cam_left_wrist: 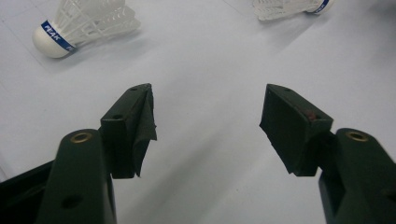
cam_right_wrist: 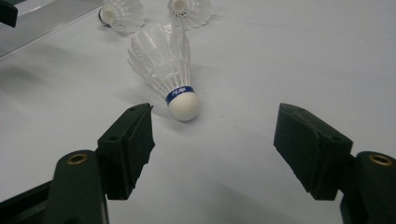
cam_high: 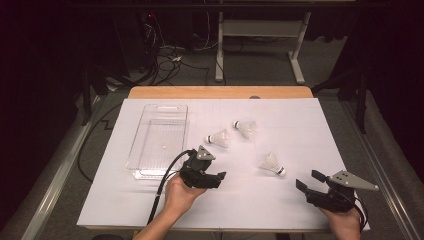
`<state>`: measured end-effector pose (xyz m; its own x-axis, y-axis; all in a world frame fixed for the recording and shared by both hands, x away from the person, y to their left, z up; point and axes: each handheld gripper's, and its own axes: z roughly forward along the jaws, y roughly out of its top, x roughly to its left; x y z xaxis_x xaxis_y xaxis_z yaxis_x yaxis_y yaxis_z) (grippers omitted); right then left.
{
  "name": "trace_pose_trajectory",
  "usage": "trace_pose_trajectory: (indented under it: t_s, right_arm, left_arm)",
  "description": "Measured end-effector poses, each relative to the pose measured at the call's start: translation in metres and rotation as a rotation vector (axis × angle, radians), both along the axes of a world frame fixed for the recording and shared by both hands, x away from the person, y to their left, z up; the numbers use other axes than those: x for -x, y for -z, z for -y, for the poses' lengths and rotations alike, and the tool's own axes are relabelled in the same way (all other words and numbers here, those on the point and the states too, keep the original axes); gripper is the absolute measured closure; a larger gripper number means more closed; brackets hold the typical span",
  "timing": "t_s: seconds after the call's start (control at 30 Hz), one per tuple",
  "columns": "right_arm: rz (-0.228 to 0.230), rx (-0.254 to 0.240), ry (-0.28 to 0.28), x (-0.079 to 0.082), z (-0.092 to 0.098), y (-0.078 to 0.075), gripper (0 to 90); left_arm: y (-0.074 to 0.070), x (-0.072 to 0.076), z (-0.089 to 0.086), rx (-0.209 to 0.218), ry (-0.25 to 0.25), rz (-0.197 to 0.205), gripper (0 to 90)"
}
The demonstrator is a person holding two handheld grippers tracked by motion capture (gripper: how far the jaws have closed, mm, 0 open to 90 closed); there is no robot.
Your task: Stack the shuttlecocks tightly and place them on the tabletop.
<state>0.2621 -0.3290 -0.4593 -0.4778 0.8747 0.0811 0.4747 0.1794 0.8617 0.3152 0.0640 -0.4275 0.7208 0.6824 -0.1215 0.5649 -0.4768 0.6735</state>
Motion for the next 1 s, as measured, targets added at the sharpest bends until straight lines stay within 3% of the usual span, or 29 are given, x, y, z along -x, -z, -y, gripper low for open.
trace_pose_trajectory:
  t_s: [0.2,0.63,1.0]
  right_arm:
    - [-0.001,0.000,0.001,0.000,0.000,0.000,28.8]
    - [-0.004,-0.005,0.002,0.000,0.000,0.000,28.8]
    - [-0.002,-0.005,0.003,0.000,0.000,0.000,28.8]
  left_arm:
    - [0.001,0.005,-0.001,-0.019,-0.003,0.014,35.4]
    - [0.005,0.011,-0.008,0.005,-0.014,0.013,35.1]
    - [0.006,0.017,-0.014,-0.004,-0.009,0.013,35.2]
